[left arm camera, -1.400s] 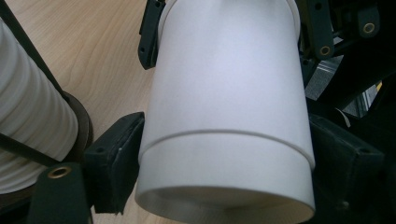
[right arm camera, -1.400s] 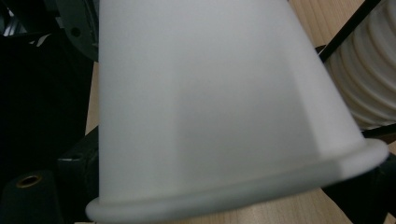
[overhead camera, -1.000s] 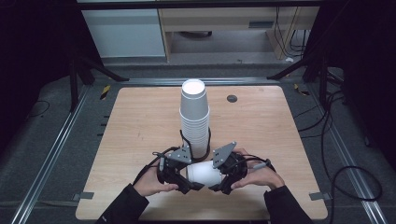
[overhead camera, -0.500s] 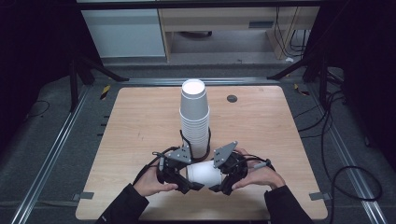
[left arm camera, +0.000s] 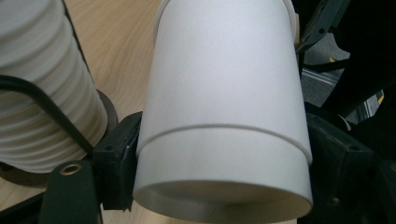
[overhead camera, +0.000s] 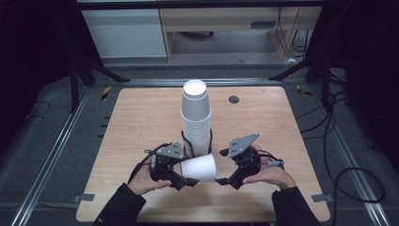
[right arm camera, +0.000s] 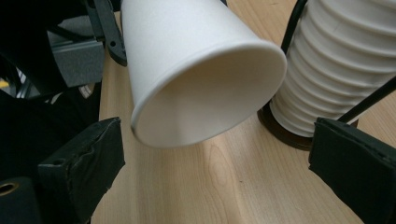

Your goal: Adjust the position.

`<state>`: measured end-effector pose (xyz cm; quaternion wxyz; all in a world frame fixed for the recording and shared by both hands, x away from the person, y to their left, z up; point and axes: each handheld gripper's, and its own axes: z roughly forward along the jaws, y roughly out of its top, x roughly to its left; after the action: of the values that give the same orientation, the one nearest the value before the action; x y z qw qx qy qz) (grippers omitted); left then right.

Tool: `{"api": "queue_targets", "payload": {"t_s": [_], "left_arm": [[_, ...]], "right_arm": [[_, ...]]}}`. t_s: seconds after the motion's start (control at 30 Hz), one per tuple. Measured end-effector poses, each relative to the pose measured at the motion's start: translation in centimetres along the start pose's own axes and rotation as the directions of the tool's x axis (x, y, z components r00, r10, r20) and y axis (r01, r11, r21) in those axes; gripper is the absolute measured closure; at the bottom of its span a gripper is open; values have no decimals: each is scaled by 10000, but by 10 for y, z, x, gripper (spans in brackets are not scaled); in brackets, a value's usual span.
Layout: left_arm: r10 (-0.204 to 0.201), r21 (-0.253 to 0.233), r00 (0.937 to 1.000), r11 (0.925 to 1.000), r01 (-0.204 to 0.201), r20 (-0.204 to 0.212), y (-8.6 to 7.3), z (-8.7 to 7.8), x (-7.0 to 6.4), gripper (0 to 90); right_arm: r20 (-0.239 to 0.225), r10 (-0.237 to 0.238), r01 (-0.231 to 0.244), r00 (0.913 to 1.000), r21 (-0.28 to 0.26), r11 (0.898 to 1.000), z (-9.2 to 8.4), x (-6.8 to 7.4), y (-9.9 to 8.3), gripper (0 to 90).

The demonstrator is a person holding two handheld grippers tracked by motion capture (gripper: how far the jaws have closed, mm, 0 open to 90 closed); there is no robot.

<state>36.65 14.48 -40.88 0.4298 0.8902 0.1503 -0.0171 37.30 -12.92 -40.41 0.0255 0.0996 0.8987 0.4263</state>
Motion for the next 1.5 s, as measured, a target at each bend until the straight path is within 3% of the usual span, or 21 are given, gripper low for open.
{"api": "queue_targets", "payload": {"t_s": [0.33, 0.63, 1.2, 1.5], "left_arm": [[-232, -898, 9996, 9957, 246, 166, -3, -12, 6, 218], [48, -1383, 9986, 9904, 25, 526, 0, -15, 1, 217], [591, -1726, 9962, 9839, -473, 638, 7, -8, -11, 217], [665, -1723, 9958, 9835, -549, 624, 9, -5, -14, 217]], "right_arm": [[-71, 469, -473, 9989, -837, 9954, -7, -1, -3, 35], [-422, 688, -739, 9967, -1349, 9881, -10, 1, -5, 41], [-936, 514, -657, 9943, -1557, 9856, -6, 7, -3, 41], [-1110, 500, -680, 9926, -1653, 9839, -2, 8, -2, 43]]}}
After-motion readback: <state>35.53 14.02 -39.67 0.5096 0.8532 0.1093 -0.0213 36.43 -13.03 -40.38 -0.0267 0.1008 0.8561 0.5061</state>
